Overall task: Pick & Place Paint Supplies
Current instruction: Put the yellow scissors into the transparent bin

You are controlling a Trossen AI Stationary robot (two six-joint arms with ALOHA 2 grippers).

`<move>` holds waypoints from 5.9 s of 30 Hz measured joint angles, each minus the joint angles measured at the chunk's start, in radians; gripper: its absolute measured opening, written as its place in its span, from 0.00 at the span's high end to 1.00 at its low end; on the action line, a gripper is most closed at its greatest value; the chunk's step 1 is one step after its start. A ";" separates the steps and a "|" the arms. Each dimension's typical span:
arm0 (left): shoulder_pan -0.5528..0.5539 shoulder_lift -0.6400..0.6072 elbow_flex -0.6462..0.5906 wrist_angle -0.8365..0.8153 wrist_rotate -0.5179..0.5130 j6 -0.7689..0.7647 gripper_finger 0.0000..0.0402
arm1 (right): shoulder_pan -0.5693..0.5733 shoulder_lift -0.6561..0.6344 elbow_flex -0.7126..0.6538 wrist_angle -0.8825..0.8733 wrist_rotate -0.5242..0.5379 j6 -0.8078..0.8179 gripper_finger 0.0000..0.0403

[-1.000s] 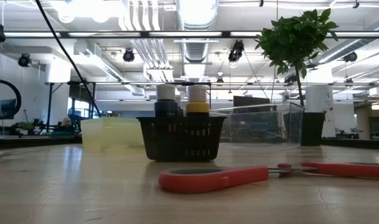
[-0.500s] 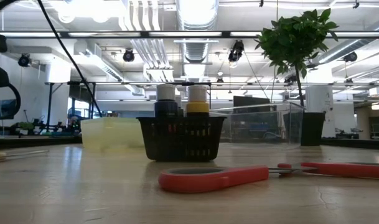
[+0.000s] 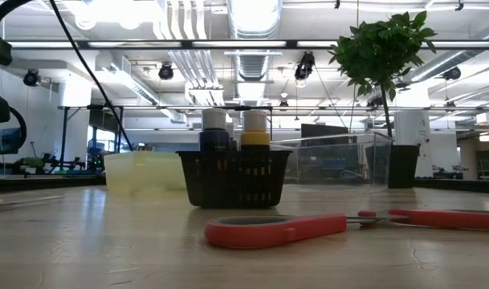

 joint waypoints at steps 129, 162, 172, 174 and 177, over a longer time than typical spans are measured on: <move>-0.096 -0.138 -0.027 1.286 -0.179 1.181 0.95 | -0.314 0.216 0.007 1.082 -0.573 -0.834 0.41; 0.008 -0.138 -0.025 1.325 0.009 1.260 0.95 | -0.353 0.472 0.341 1.019 -0.761 -0.866 0.41; 0.017 -0.138 -0.025 1.336 0.033 1.289 0.95 | -0.359 0.480 0.378 1.018 -0.819 -0.867 0.41; 0.019 -0.138 -0.025 1.338 0.046 1.305 0.95 | -0.361 0.488 0.389 1.020 -0.835 -0.868 0.41; 0.019 -0.138 -0.025 1.344 0.049 1.309 0.95 | -0.361 0.489 0.395 1.017 -0.838 -0.869 0.41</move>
